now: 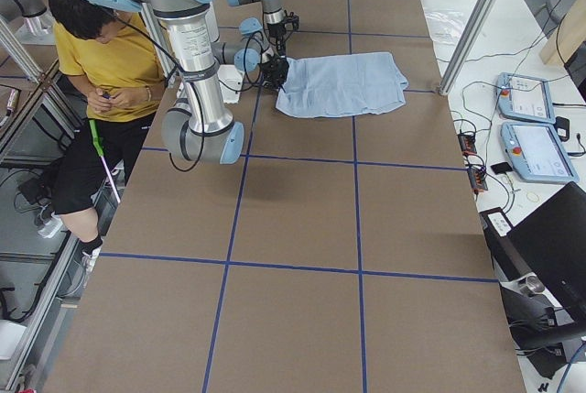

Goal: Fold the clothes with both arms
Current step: 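Grasp both near shirt corners with the left and right grippers, then lift the near shirt edge with both grippers and fold it toward the far edge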

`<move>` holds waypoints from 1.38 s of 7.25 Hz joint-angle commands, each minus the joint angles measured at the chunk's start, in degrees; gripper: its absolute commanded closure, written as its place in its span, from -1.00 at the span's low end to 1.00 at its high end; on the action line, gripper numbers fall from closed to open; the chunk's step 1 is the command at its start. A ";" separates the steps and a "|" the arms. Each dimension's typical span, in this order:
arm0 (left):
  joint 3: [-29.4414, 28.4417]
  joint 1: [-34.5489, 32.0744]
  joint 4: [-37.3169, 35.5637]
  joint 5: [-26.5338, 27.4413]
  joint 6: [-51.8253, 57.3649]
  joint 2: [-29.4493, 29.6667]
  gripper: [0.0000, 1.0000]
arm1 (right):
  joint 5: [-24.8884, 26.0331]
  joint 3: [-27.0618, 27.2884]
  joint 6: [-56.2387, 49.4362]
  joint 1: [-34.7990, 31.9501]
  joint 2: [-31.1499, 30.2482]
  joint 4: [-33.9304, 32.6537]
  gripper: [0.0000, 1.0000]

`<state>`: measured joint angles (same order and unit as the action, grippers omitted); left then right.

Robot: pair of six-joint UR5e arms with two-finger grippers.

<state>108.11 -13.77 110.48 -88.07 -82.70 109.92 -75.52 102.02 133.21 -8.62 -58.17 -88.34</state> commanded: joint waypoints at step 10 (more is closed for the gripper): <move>23.24 -3.60 -25.58 -8.35 1.14 5.47 1.00 | 4.13 18.79 -5.83 0.47 8.92 -24.98 1.00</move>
<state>135.62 -14.75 85.44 -96.68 -82.12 114.06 -73.62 126.66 130.53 -6.44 -52.73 -115.85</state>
